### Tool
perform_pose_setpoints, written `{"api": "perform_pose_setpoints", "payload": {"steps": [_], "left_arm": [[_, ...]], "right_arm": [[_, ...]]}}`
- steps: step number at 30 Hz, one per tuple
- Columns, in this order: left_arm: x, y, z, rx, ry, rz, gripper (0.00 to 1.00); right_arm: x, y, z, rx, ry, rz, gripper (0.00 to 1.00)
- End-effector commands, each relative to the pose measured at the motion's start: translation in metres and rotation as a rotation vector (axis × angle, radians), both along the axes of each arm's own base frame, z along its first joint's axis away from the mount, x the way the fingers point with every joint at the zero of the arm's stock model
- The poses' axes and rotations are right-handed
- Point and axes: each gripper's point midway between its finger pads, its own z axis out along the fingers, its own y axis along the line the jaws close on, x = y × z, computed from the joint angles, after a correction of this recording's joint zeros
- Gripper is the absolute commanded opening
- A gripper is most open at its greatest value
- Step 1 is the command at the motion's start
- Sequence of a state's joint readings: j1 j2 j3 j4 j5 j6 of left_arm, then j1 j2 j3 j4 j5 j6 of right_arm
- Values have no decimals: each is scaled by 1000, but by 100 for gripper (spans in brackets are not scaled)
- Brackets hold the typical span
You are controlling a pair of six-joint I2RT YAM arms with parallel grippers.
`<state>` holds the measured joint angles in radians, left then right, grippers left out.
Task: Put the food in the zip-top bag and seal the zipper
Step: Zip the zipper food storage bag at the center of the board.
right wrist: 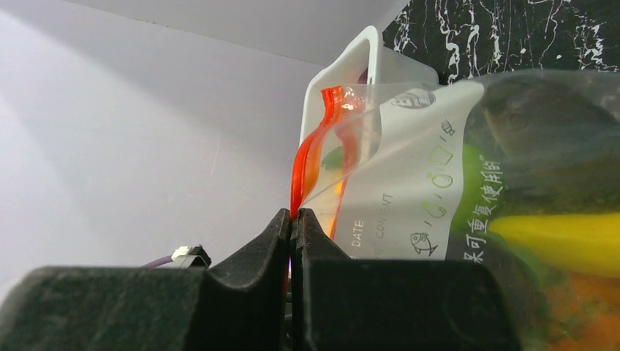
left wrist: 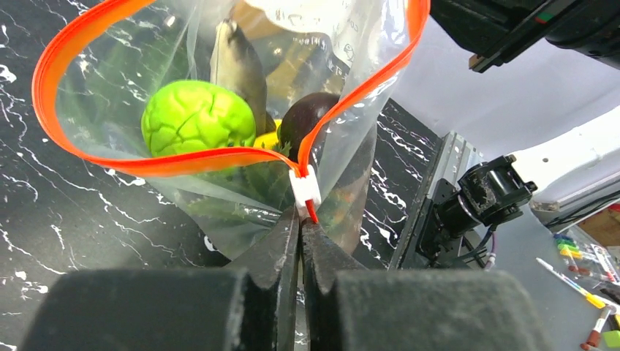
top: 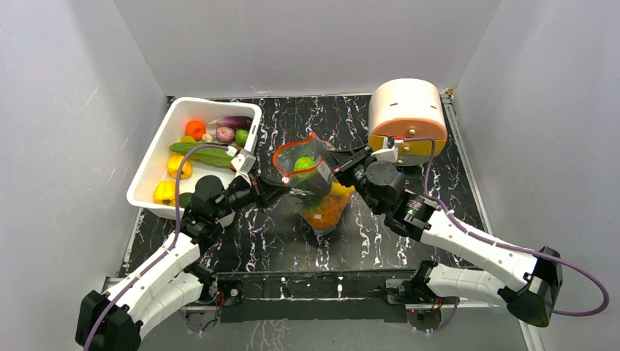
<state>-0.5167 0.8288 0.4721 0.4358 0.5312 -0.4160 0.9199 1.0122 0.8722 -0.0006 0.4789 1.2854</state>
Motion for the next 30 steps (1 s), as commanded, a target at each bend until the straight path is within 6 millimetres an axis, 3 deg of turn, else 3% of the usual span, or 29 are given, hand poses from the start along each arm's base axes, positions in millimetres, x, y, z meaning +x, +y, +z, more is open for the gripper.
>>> {"api": "perform_pose_setpoints", "payload": {"steps": [1, 7, 11, 14, 18, 22, 26, 30], "left_arm": [[-11, 2, 20, -8, -115, -35, 0], [-38, 5, 14, 62, -156, -149, 0], [-52, 3, 10, 91, -196, -239, 0], [-61, 1, 10, 106, -230, -304, 0], [-68, -1, 11, 137, -268, -380, 0], [-74, -2, 15, 150, -323, -438, 0], [-77, -3, 23, 143, -373, -455, 0], [-79, -3, 26, 134, -403, -471, 0]], "right_arm": [[-6, -6, 30, 108, -59, 9, 0], [-29, -16, 10, -4, -49, 85, 4], [-45, -19, 1, -137, -88, 167, 23], [-56, -21, 6, -299, -181, 246, 40], [-73, -22, 15, -553, -379, 394, 53], [-100, -20, 28, -788, -734, 584, 54], [-118, -18, 25, -976, -993, 744, 52], [-132, -1, 18, -1041, -1189, 923, 48]]}}
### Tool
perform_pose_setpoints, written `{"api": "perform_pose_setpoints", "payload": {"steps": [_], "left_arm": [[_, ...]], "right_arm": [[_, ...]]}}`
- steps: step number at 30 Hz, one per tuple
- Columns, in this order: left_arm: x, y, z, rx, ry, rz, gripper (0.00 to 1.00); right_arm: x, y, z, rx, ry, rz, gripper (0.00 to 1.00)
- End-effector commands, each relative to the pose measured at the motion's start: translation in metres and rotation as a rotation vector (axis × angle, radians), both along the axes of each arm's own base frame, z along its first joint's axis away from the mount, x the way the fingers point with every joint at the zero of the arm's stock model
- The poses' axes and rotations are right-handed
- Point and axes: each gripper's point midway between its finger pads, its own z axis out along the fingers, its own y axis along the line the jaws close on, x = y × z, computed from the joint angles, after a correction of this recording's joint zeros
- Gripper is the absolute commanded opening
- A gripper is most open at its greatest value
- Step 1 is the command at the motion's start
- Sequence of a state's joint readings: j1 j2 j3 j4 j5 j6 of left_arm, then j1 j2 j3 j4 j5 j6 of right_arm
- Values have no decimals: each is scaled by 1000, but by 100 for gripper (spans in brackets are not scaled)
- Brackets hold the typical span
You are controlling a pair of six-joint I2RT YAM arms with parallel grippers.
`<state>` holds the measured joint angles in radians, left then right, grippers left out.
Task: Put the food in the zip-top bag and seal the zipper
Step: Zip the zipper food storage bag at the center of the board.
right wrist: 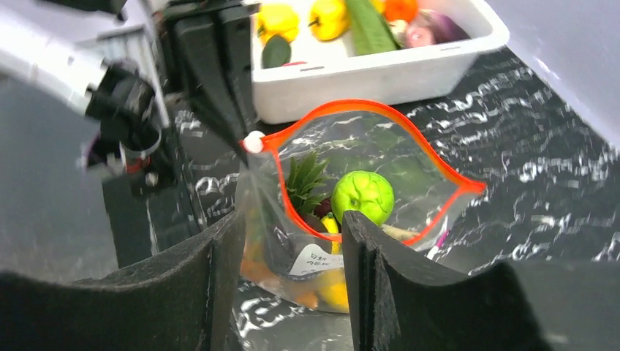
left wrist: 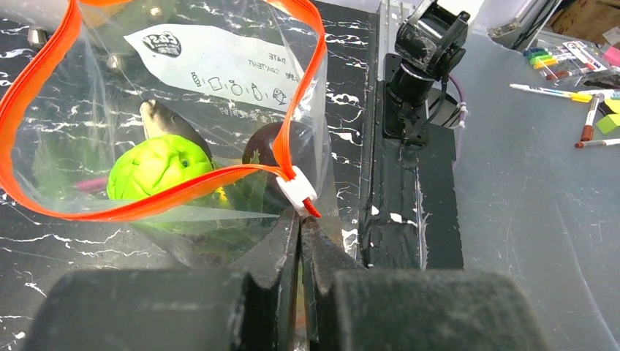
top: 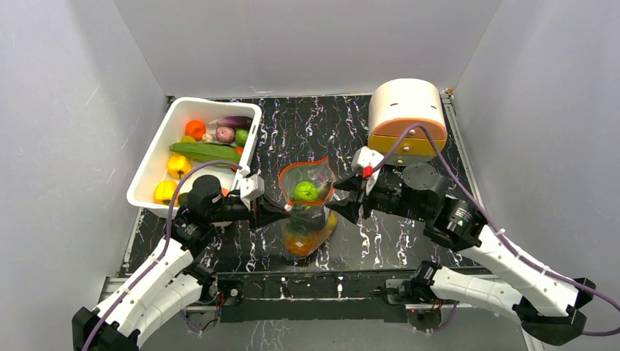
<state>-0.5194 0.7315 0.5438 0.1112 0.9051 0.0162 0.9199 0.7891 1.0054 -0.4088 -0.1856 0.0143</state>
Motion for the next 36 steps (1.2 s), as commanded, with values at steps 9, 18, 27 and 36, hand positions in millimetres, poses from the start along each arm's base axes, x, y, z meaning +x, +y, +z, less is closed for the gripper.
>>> {"api": "perform_pose_setpoints", "payload": {"steps": [9, 18, 27, 36], "left_arm": [[-9, -4, 38, -66, -170, -96, 0], [-9, -5, 38, -68, -178, -106, 0], [-9, -5, 35, -66, -176, -105, 0], [-11, -6, 35, -63, -172, -122, 0]], "right_arm": [[-25, 57, 25, -165, -479, 562, 45], [-19, 83, 13, -226, -548, 706, 43], [-9, 103, -10, -292, -561, 757, 43], [-4, 111, -31, -391, -551, 801, 41]]}}
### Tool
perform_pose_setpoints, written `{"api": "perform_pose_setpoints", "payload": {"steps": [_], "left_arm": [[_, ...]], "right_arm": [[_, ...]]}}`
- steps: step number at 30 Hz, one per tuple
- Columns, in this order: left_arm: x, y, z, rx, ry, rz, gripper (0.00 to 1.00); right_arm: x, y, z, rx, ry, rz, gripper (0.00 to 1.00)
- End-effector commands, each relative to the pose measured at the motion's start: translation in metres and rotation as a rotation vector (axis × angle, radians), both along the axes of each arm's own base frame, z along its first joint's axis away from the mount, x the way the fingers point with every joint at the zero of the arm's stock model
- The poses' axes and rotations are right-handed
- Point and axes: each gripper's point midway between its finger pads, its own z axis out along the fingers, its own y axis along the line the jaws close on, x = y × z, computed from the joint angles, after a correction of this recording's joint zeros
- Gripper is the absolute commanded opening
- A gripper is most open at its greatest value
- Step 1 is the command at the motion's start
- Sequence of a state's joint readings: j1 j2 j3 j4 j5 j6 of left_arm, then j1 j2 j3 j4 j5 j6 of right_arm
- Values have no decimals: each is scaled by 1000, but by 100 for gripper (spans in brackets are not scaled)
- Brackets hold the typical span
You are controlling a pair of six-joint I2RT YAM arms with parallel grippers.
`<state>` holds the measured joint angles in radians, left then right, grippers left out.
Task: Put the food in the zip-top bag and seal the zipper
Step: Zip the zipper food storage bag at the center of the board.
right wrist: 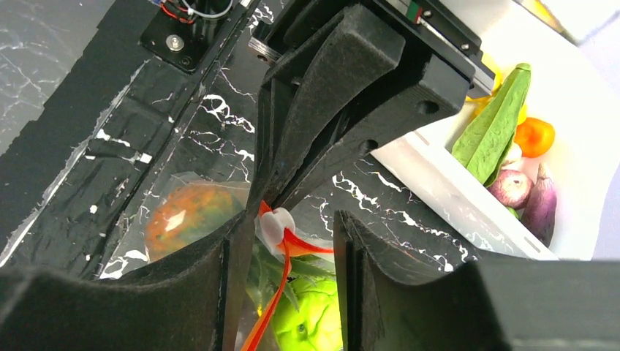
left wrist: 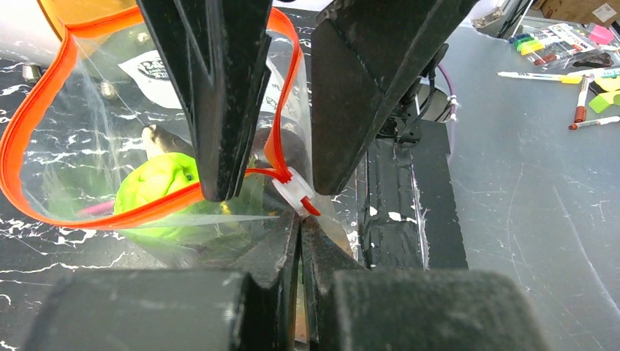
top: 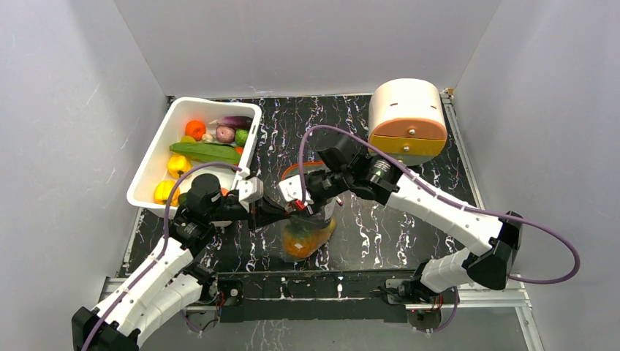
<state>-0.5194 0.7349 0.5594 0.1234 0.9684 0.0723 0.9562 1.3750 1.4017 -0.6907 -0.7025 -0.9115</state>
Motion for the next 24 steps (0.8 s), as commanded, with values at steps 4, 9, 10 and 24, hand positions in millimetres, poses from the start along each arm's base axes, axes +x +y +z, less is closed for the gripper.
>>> {"api": "perform_pose_setpoints", "payload": {"steps": [4, 9, 10, 24], "left_arm": [[-4, -4, 29, -56, -105, -58, 0], [-6, -4, 31, -61, -99, -70, 0], [-6, -5, 31, -59, -96, -73, 0], [-10, 14, 36, -30, -118, 57, 0]], "right_arm": [[2, 1, 6, -21, -90, 25, 33], [-3, 1, -2, -49, -69, 42, 28], [-4, 1, -2, -51, -70, 45, 23], [7, 5, 57, 254, -50, -165, 0]]}}
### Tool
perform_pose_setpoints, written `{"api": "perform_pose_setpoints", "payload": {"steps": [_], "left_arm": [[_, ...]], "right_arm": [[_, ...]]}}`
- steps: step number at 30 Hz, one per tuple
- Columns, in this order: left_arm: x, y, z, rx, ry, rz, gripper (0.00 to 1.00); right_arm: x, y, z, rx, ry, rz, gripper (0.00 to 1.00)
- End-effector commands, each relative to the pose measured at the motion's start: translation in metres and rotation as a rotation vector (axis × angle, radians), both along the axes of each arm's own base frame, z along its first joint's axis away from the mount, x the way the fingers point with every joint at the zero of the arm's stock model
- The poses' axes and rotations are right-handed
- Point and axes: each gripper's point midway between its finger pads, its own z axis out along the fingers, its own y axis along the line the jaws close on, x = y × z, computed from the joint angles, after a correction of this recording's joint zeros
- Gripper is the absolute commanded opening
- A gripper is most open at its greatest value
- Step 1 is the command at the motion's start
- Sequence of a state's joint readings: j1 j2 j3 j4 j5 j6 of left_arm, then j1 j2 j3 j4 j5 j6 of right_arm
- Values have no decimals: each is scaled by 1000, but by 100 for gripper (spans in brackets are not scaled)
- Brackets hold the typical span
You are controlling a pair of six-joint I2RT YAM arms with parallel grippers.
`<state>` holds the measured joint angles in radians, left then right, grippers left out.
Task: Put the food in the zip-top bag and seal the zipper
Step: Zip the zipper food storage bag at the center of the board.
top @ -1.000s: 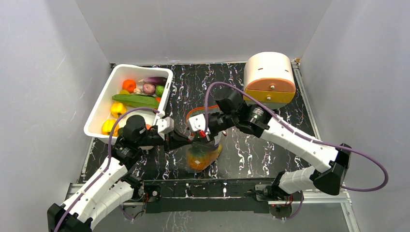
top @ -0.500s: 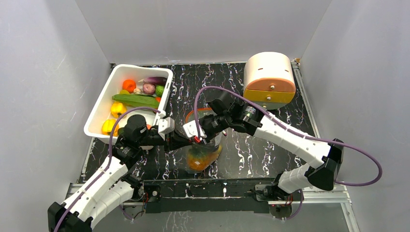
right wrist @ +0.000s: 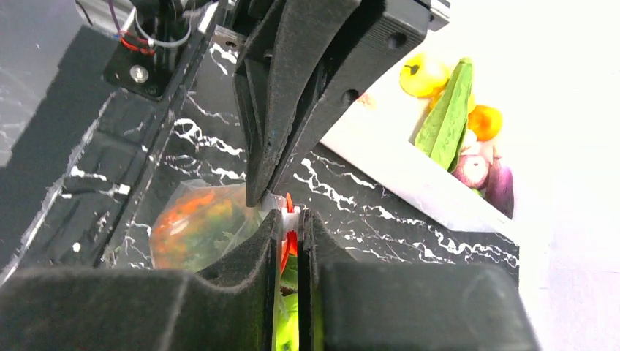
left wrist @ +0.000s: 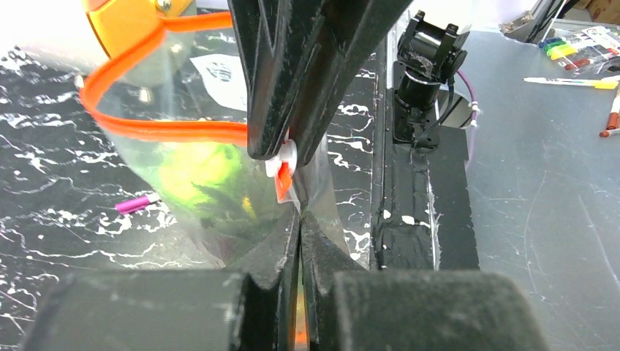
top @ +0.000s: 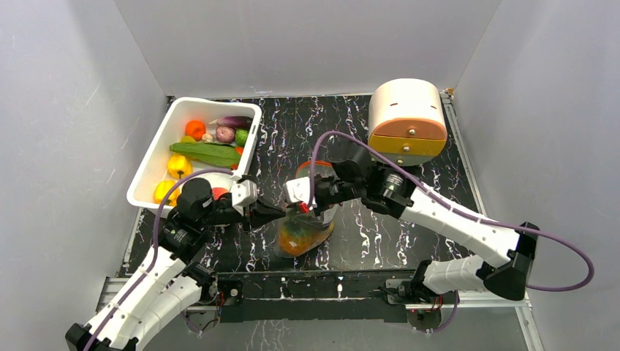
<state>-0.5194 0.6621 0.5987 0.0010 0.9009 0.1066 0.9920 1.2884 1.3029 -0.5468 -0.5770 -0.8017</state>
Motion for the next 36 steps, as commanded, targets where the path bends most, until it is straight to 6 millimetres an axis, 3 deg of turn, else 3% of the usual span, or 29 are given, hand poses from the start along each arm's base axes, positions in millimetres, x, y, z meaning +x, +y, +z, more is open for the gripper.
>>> {"api": "perform_pose_setpoints", "payload": {"steps": [1, 7, 11, 15, 19, 21, 25, 28, 36], "left_arm": [[-10, 4, 25, -48, -89, -14, 0], [-11, 6, 31, -47, -115, -10, 0], [-9, 7, 35, -44, -116, 13, 31], [-3, 7, 40, -54, -123, 40, 40], [2, 5, 38, -39, -112, 43, 42], [3, 3, 39, -40, -107, 32, 40], [6, -2, 45, -43, -103, 9, 24], [7, -4, 49, -53, -98, 1, 0], [1, -2, 53, -58, -120, -16, 0]], "right_arm": [[1, 6, 43, 170, -20, -27, 0], [-3, 4, 45, 177, -12, -21, 0], [-5, 3, 46, 191, 9, -29, 0], [-8, 3, 47, 212, 23, -19, 0], [-9, 2, 47, 228, 28, -24, 0], [-9, 2, 48, 237, 31, -26, 0], [-9, 2, 49, 248, 37, -33, 0], [-8, -1, 49, 255, 38, -55, 0], [-9, -22, 43, 238, 55, -135, 0]]}}
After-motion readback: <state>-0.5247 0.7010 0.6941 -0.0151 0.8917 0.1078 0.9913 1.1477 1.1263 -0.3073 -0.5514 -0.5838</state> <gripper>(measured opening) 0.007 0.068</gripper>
